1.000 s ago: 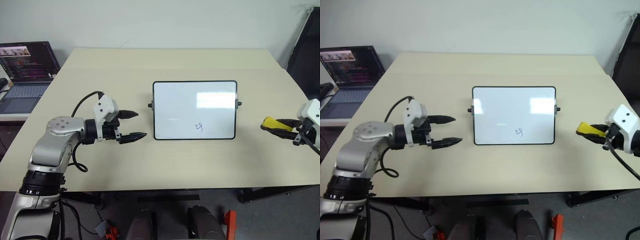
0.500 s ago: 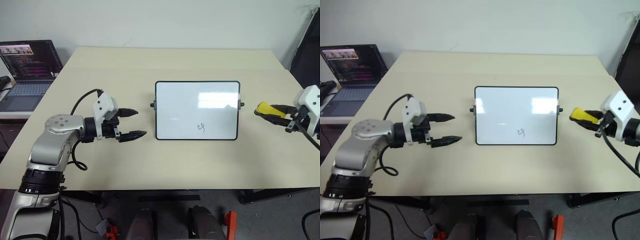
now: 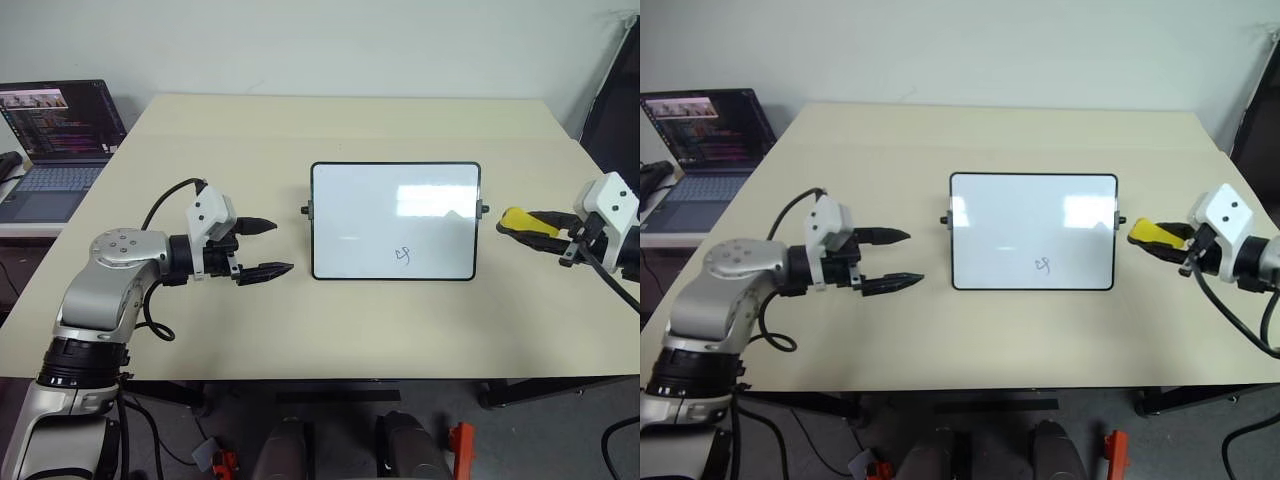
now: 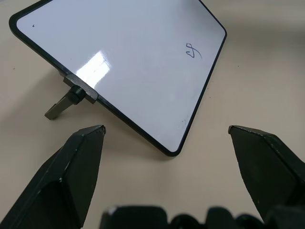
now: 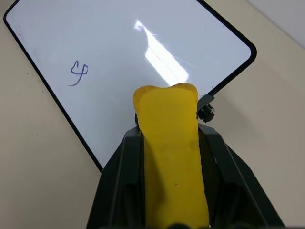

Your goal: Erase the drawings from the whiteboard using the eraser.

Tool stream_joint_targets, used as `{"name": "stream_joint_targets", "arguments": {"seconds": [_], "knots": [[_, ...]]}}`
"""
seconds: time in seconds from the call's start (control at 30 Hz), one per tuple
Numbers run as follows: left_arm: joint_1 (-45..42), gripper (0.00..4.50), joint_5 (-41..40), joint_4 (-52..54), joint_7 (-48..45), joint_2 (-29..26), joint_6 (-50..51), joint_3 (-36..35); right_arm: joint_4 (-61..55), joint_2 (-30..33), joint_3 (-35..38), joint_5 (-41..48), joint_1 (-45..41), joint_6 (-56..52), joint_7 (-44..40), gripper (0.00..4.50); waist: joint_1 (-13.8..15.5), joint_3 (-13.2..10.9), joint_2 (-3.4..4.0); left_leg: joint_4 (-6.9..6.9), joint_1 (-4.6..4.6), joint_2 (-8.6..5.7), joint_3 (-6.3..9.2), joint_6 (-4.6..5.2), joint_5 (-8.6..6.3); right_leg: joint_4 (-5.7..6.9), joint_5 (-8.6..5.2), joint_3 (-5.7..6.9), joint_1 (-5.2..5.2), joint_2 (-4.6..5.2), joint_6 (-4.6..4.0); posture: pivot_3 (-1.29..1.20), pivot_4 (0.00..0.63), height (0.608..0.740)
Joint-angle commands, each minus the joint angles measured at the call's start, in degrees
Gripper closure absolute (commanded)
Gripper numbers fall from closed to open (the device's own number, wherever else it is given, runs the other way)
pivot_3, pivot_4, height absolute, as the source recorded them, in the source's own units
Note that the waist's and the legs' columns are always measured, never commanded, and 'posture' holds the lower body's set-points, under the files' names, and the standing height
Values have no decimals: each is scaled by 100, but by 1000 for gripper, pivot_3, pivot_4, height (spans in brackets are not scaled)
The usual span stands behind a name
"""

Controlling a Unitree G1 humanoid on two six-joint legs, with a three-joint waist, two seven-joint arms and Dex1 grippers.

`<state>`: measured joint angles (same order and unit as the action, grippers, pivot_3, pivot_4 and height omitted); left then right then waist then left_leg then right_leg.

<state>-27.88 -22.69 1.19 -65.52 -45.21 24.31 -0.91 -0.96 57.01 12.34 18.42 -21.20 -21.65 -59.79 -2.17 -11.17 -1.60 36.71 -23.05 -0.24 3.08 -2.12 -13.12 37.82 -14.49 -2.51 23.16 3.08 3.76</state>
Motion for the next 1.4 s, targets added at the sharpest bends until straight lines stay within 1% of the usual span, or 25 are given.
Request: {"name": "stream_joint_targets", "arguments": {"seconds": [0.03,0.17,0.3,0.37,0.5,0.7,0.83,0.97,1.03,1.1,1.13,1.17,1.27,1.4], "knots": [[-123,0,34,107,-3,-35,-111,-35,-171,-173,-70,79,-295,112,80,3410,-4,0,0,0,0,0,0,0,0,0,0,0,0,0,0,0,150,740],[-162,0,13,192,31,90,-99,35,-166,-1075,-762,-168,-961,379,439,3410,-69,0,0,3,3,1,-1,0,0,7,0,-1,0,-2,-1,0,150,740],[-43,0,114,296,36,206,-102,238,70,-2246,-1653,-831,-1294,938,1055,3410,-89,0,-1,6,4,2,3,-1,1,17,1,0,1,-3,-1,0,150,740],[-40,0,113,316,49,233,-91,253,312,-2476,-1763,-1071,-1345,1168,1237,3410,-78,0,-1,5,2,-1,5,-1,1,19,1,0,3,-2,-2,0,150,740],[31,0,94,396,-60,148,-64,283,939,-2566,-2050,-1647,-1365,1759,1503,3410,51,-2,-4,14,-13,-8,13,-4,-1,14,2,8,9,5,-1,0,150,740],[35,0,79,428,-46,134,-36,284,1845,-2651,-2137,-2027,-1408,2402,1760,3410,30,-1,-4,12,-8,-5,13,-5,-2,19,2,9,9,2,-2,0,150,740],[54,0,88,396,-71,121,-59,281,2387,-2528,-2393,-2446,-1307,2837,1768,3410,24,0,-5,13,5,-5,10,-5,-2,19,2,6,-3,2,-2,0,150,740],[46,0,108,335,-88,116,-85,281,2551,-2688,-2584,-2422,-1026,2941,1561,3410,22,7,-15,14,21,-4,12,-4,-1,19,2,7,-22,0,-2,0,150,740],[41,0,108,322,-85,126,-96,278,2450,-2697,-2786,-2406,-740,2884,1265,3410,22,8,-17,16,45,-2,16,-4,-1,13,1,10,-54,-1,-2,0,150,740],[31,0,108,309,-78,135,-103,272,2299,-2678,-2914,-2391,-504,2789,1032,3410,19,10,-21,13,100,-1,15,-4,-2,0,-3,11,-109,-2,-3,0,150,740],[25,0,109,300,-77,135,-107,270,2255,-2683,-2912,-2377,-461,2761,1006,3411,13,10,-21,11,120,0,15,-4,-2,-5,-23,11,-129,-2,14,0,150,740],[18,0,110,279,-84,132,-117,266,2233,-2695,-2904,-2369,-455,2737,1007,3411,5,10,-21,11,131,2,15,-3,-2,-6,-37,10,-139,-2,-6,0,150,740],[-7,0,137,232,-84,127,-144,276,2471,-2694,-2631,-2398,-813,2814,1368,3413,-16,10,-21,22,140,2,13,-1,1,3,-30,4,-145,-1,-10,0,150,740],[-89,0,159,184,-76,165,-163,323,3199,-2596,-2375,-2693,-1537,3026,2254,3413,-45,10,-21,25,140,2,12,10,10,3,-12,3,-143,-1,-12,0,150,740]]}}
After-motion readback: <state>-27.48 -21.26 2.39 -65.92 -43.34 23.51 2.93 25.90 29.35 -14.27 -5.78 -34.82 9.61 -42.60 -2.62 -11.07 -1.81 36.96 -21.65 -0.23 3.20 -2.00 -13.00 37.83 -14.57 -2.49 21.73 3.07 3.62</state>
